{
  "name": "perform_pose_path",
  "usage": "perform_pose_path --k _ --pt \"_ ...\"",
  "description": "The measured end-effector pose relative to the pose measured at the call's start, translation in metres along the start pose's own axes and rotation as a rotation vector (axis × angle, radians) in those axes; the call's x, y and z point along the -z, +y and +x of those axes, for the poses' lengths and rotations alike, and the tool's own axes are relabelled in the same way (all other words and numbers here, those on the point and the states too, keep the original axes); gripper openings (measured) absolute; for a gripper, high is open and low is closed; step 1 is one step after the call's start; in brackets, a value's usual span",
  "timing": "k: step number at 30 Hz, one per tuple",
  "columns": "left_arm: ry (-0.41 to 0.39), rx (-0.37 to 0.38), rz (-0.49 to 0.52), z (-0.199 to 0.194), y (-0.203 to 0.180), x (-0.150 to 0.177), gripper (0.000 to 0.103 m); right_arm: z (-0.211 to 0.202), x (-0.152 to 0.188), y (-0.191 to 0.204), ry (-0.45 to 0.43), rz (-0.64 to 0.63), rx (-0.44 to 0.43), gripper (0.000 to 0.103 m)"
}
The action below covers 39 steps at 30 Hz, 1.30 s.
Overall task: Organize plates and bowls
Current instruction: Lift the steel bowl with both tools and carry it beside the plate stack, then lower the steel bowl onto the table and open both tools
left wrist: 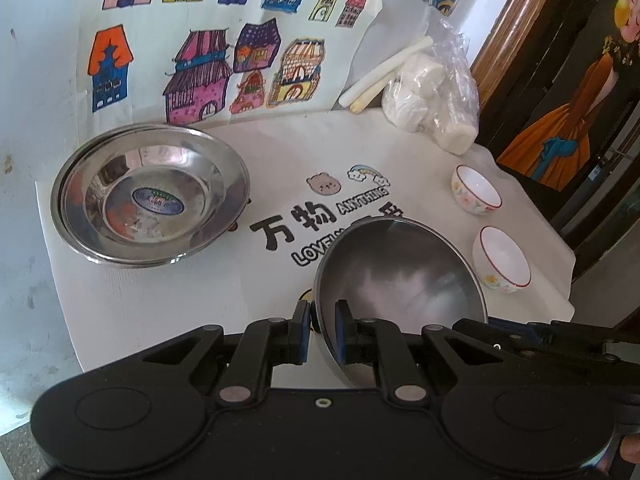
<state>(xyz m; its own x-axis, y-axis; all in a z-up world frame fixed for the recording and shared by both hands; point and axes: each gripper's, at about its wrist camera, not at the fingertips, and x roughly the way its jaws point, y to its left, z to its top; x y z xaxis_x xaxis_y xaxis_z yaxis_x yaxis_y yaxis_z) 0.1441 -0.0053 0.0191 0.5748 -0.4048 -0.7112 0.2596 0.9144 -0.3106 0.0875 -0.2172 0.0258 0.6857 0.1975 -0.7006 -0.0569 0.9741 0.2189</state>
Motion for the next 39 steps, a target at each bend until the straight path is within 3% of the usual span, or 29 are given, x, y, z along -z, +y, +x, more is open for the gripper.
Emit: perform_pose_path --k 12,17,19,24,30,35,39 --pt "0.020 -0.017 0.012 0.007 -0.003 0.000 0.013 0.012 0.001 -0.005 0.022 0.007 -0.004 0.020" --pt "0.009 -0.033 0.035 0.008 -0.007 -0.001 0.020 0.009 0.000 -0.006 0.003 -0.016 -0.002 0.026" --pt "-0.003 -0.043 0.048 0.006 -0.008 -0.002 0.028 0.008 -0.001 -0.007 -0.002 -0.026 0.012 0.028" --pt "-0.037 -0.082 0.060 0.001 -0.010 -0.007 0.058 0.006 -0.003 -0.014 -0.010 -0.017 0.012 0.037" --pt "-0.100 -0.112 0.114 -0.008 -0.019 -0.017 0.090 -0.005 -0.006 -0.030 -0.049 -0.047 0.036 0.064" --pt "-0.140 -0.106 0.138 -0.008 -0.031 -0.028 0.102 -0.022 -0.013 -0.053 -0.103 -0.045 0.083 0.087" --pt "-0.145 -0.097 0.155 0.000 -0.047 -0.038 0.102 -0.029 -0.021 -0.070 -0.121 -0.054 0.140 0.091"
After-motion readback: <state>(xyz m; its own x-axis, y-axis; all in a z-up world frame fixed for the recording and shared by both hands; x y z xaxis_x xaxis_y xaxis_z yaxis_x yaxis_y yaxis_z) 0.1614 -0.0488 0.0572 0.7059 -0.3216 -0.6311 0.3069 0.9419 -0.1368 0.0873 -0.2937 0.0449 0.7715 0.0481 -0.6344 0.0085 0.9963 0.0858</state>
